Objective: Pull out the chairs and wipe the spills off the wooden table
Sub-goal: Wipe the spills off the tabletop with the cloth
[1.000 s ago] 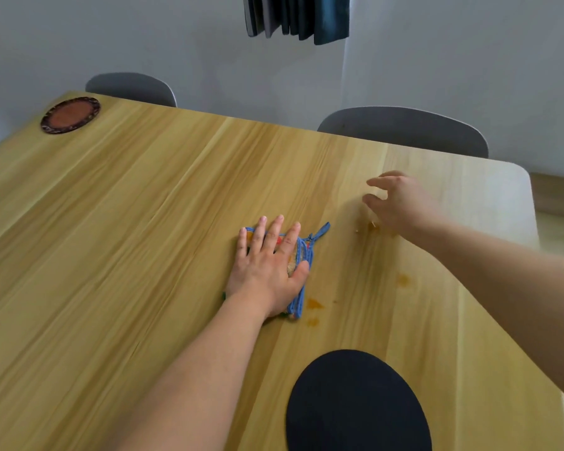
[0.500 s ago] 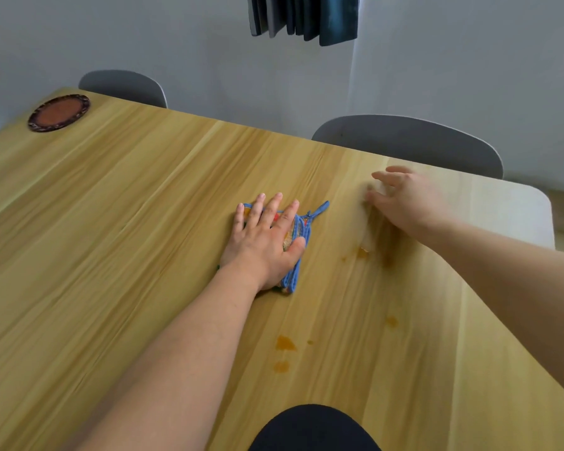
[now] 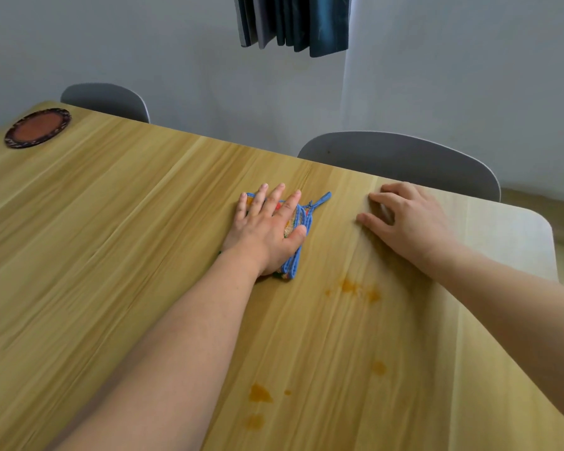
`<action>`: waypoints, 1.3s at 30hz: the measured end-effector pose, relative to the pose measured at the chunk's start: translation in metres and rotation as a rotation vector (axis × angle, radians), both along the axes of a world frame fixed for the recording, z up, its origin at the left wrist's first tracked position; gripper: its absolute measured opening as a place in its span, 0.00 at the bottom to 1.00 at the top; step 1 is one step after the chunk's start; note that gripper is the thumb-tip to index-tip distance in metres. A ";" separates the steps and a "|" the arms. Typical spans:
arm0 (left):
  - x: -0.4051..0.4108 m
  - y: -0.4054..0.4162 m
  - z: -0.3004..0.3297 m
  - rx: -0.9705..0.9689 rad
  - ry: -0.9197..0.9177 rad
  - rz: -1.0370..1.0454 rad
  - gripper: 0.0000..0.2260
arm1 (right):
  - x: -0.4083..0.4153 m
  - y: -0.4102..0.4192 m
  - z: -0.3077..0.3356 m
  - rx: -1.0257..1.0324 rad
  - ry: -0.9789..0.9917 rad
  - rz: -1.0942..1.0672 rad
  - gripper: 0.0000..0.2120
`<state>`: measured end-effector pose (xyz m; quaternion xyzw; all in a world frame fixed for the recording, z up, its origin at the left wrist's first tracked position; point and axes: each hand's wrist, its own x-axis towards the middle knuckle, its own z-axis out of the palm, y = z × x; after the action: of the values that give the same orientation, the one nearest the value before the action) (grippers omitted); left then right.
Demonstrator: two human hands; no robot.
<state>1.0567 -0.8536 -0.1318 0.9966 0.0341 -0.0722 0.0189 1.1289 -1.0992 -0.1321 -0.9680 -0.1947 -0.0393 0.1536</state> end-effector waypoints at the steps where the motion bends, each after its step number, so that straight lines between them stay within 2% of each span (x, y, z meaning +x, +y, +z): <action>1: 0.005 0.000 0.000 -0.001 -0.001 -0.001 0.29 | -0.001 0.000 -0.001 0.006 -0.008 -0.004 0.29; 19: 0.096 -0.014 0.001 -0.011 -0.023 -0.042 0.28 | 0.006 -0.002 -0.006 0.038 -0.041 -0.004 0.28; 21: 0.100 -0.014 0.000 -0.013 -0.033 -0.046 0.28 | 0.007 -0.001 -0.006 0.040 -0.047 -0.002 0.26; 24: 0.102 -0.014 0.001 -0.008 -0.036 -0.052 0.28 | 0.007 -0.002 -0.007 0.076 -0.054 0.000 0.17; 28: 0.100 -0.016 0.000 0.007 -0.032 -0.059 0.27 | 0.003 -0.001 -0.010 0.126 -0.057 -0.110 0.18; 31: 0.100 -0.019 0.001 0.011 -0.030 -0.057 0.27 | 0.001 0.000 -0.011 0.088 -0.056 -0.171 0.17; 39: 0.109 -0.087 0.001 -0.027 -0.039 -0.170 0.28 | 0.004 0.002 -0.013 0.068 -0.061 -0.219 0.16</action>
<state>1.1652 -0.9409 -0.1308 0.9968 -0.0518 -0.0546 0.0266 1.1332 -1.0971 -0.1454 -0.9760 -0.0910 -0.0920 0.1752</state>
